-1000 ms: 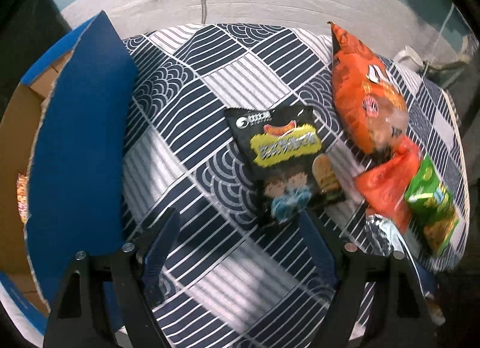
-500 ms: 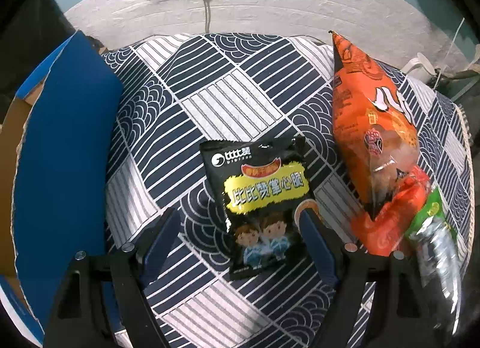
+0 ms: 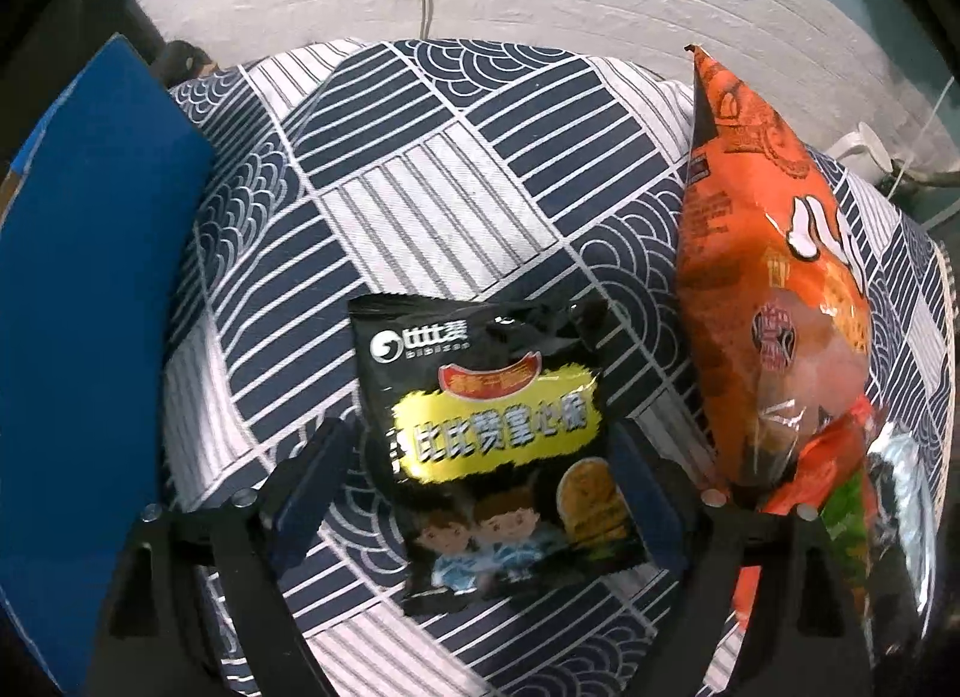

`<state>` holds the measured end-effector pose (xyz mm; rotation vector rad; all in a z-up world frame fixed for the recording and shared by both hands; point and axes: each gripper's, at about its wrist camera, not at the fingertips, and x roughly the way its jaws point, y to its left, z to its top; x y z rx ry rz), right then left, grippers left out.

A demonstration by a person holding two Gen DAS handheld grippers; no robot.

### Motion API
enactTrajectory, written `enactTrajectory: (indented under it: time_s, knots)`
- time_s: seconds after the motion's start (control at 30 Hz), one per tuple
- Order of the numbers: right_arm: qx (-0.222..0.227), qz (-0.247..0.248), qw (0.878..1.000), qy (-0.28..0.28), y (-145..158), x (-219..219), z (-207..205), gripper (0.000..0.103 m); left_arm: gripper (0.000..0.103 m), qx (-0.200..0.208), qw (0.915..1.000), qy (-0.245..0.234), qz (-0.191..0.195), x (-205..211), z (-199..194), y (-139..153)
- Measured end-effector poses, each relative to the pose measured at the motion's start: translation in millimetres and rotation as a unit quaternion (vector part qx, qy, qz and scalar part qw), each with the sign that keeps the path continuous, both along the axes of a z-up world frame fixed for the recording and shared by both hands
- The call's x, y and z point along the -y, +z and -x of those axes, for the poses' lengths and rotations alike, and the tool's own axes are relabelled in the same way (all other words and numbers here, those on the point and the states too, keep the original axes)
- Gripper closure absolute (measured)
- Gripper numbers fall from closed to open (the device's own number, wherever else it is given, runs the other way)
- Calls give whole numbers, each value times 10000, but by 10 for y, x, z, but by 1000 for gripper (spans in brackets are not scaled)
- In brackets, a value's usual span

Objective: Organize snacks
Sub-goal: 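Grasp the black snack bag with the left tool while the right tool grasps the silver foil packet, then lift both packets and carry them over the cardboard box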

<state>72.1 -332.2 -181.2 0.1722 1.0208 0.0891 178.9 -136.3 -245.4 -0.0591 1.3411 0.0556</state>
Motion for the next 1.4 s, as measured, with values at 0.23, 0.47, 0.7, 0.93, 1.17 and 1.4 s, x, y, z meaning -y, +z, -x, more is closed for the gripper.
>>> enactTrajectory:
  time_s: [0.23,0.47,0.7,0.93,1.17,1.4]
  knots:
    - [-115,-66,9999,-67,-74,58,-2,75,15,-59,9992,-363,-142,165,-97,-132]
    - [-65,-38,10000,-52,-44,28,-16,75,40,165,9980,-603,-134,129,8,-94]
    - [38,67,10000,-52,36,-14,1,75,43,327,9964,-758,-200,82,192,82]
    - [176,189,9997,-52,187,-83,62,75,43,609,9933,-943,-286,208,422,448]
    - [276,273,9992,-71,354,-144,133,75,43,910,9906,-992,-236,30,643,746]
    - [443,287,9986,-28,573,-272,210,75,43,1219,9869,-1048,-159,-230,820,1049]
